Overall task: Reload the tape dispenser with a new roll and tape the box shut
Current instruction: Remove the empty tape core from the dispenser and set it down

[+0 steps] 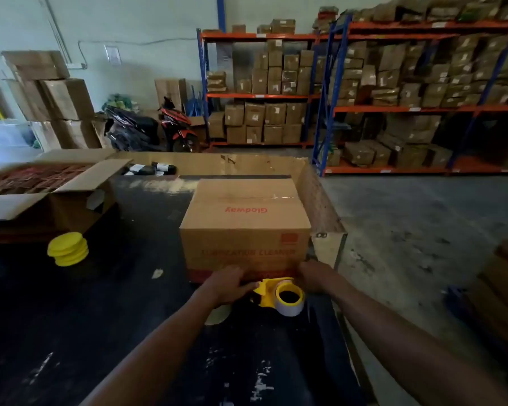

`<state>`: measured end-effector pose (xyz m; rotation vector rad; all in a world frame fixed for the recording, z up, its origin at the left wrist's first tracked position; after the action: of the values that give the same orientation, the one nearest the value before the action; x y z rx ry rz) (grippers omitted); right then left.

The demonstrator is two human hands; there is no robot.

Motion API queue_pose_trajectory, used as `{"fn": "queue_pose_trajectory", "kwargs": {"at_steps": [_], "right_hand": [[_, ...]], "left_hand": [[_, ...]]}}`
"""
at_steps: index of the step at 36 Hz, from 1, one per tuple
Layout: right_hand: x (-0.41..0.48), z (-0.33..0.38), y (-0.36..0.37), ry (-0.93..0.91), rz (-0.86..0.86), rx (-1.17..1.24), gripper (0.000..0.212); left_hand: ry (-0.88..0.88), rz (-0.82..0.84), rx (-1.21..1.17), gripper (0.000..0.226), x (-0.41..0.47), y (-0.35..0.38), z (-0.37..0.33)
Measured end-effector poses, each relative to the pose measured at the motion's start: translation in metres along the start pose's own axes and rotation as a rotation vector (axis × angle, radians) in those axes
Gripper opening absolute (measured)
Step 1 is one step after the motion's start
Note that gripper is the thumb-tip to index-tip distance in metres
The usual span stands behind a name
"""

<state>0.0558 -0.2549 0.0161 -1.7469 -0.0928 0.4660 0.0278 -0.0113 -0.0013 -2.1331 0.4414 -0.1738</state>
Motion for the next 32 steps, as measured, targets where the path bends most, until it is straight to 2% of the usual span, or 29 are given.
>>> {"fn": "queue_pose_trajectory", "kwargs": {"at_steps": [5, 10, 13, 16, 19, 23, 26, 30, 32], "right_hand": [[0.016, 0.000, 0.016, -0.092, 0.095, 0.072, 0.044], [0.053, -0.006, 0.046, -0.104, 0.135, 0.074, 0.035], [0.058, -0.007, 0.047, -0.142, 0.124, 0.118, 0.032], [0.055, -0.009, 0.042, -0.201, 0.124, 0.161, 0.025], [0.050, -0.012, 0.037, -0.249, 0.089, 0.206, 0.027], [0.029, -0.009, 0.020, -0.218, 0.171, 0.331, 0.053], [0.017, -0.004, 0.005, -0.182, 0.257, 0.358, 0.040], [0.012, -0.001, -0.017, -0.198, 0.176, 0.281, 0.047], [0.007, 0.005, -0.037, -0.217, 0.127, 0.197, 0.041]], "left_hand": [[0.005, 0.197, 0.017, 0.077, 0.025, 0.025, 0.004], [-0.062, 0.244, 0.048, 0.051, 0.039, 0.041, 0.006], [-0.049, 0.268, 0.007, 0.045, 0.042, 0.038, 0.005], [-0.018, 0.269, -0.017, 0.049, 0.045, 0.032, 0.006], [0.017, 0.244, -0.039, 0.044, 0.039, 0.025, 0.003], [0.106, 0.152, -0.095, 0.031, 0.026, 0.009, -0.010], [0.175, 0.111, -0.107, 0.033, 0.017, -0.004, -0.017], [0.240, 0.024, -0.142, 0.039, 0.001, -0.028, -0.025], [0.226, -0.045, -0.213, 0.048, -0.010, -0.037, -0.023]]}}
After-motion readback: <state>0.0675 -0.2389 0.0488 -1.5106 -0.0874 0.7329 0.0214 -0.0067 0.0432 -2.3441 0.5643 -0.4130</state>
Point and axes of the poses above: each hand's wrist, its own x-axis towards the middle knuckle, its own y-axis out of the palm, z = x × y, the point moved 3 cm from there along x, towards the middle knuckle, and after that the axes turned 14 degrees about -x, right-handed, at the moved point
